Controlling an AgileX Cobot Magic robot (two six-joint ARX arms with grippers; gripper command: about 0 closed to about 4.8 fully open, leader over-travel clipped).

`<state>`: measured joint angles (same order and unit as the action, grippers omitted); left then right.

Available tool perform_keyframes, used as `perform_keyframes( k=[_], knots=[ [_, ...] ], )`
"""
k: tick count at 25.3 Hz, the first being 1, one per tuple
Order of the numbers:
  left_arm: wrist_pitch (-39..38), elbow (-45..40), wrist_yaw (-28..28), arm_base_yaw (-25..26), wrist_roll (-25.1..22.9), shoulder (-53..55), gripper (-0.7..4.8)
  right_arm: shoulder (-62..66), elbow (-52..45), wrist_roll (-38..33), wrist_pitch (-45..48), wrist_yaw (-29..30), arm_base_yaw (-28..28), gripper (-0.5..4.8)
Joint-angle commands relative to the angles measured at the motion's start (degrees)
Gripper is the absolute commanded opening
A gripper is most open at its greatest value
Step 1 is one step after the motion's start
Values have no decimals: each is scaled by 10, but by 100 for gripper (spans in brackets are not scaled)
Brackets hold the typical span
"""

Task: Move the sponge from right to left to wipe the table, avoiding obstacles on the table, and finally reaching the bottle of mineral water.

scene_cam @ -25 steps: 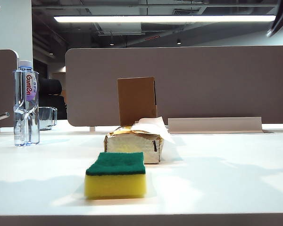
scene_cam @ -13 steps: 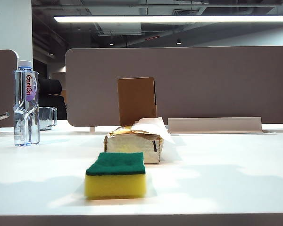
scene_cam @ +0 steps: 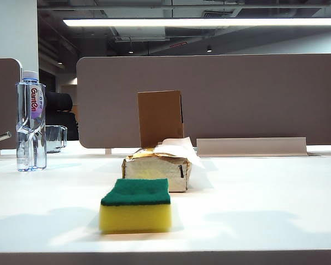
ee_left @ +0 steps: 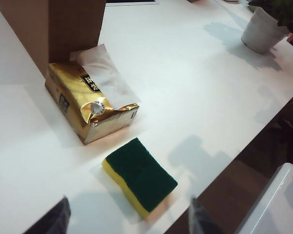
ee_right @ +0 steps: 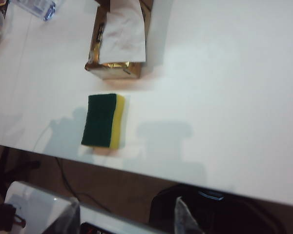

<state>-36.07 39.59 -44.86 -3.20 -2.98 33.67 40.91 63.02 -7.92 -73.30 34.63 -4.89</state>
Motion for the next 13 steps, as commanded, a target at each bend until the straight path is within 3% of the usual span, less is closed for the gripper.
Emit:
perform_keyframes(
  k=[1,5,13],
  knots=[
    [-12,3,-4,0,-1,-1,313,-24,1,-7,-33,4,0,247],
    [-53,3,-4,-3,0,-1,313,-55,1,-14,-54,4,0,241],
    [-70,3,-2,-86,0,24,317,-68,1,-26,-56,16,0,241]
  ],
)
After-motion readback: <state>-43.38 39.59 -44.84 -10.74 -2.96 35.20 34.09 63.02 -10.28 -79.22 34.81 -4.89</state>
